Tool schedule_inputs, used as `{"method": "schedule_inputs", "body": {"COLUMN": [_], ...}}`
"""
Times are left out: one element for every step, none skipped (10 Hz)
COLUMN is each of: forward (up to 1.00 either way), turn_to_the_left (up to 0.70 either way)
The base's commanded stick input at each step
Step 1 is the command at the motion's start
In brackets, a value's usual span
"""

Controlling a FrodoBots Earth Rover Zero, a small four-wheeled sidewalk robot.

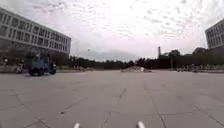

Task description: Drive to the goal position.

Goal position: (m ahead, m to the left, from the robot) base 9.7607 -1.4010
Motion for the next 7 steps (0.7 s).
{"method": "schedule_inputs", "body": {"forward": [0.7,0.7,0.7,0.7,0.7,0.7,0.7], "turn_to_the_left": [0.0,0.0,0.0,0.0,0.0,0.0,0.0]}}
